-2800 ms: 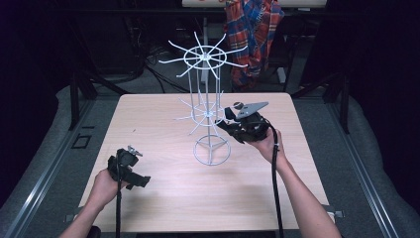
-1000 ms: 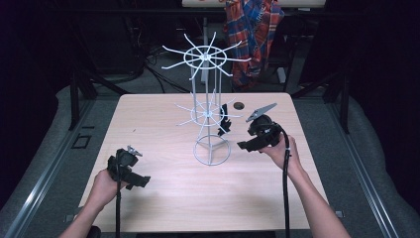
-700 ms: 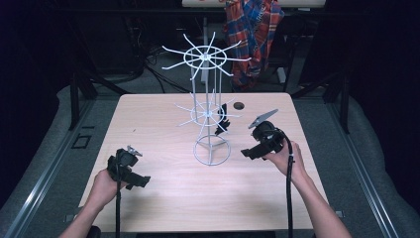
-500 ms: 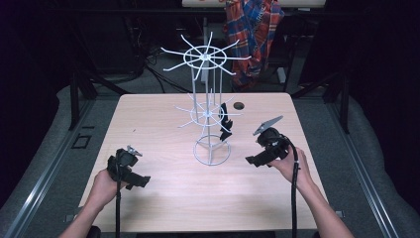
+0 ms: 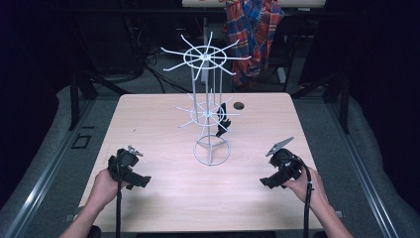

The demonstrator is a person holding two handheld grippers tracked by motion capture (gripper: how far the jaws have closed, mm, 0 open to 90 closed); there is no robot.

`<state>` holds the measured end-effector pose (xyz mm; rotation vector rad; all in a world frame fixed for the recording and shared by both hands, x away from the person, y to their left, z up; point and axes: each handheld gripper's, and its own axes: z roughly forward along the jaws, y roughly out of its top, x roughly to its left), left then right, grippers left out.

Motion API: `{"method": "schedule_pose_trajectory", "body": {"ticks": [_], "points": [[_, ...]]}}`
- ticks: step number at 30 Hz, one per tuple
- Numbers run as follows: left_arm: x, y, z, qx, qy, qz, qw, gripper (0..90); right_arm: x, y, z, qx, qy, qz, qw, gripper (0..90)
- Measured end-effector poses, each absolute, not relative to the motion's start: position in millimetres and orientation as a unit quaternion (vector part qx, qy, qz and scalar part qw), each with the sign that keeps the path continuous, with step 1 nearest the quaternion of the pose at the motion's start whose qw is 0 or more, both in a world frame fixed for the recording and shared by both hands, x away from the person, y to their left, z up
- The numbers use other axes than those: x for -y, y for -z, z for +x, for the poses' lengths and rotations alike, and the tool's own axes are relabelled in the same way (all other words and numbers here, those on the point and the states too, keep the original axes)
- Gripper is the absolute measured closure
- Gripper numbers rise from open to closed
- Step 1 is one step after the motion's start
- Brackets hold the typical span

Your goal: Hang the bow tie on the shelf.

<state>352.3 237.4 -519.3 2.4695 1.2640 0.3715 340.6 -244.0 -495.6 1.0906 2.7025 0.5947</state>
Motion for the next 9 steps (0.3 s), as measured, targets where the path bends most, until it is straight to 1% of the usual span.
{"method": "schedule_pose_trajectory", "body": {"ticks": [3,5,9], "points": [[-236.7,519.7,352.5,-0.445,-0.131,0.87,0.167,1.0,242.4,499.3,342.3,-0.912,-0.177,0.36,0.089,9.5],[-236.7,520.6,352.5,-0.444,-0.133,0.87,0.167,1.0,241.8,498.8,343.8,-0.913,-0.169,0.358,0.098,9.8],[-236.6,521.4,353.3,-0.445,-0.131,0.87,0.167,1.0,243.6,502.8,346.6,-0.914,-0.161,0.36,0.096,9.7]]}}
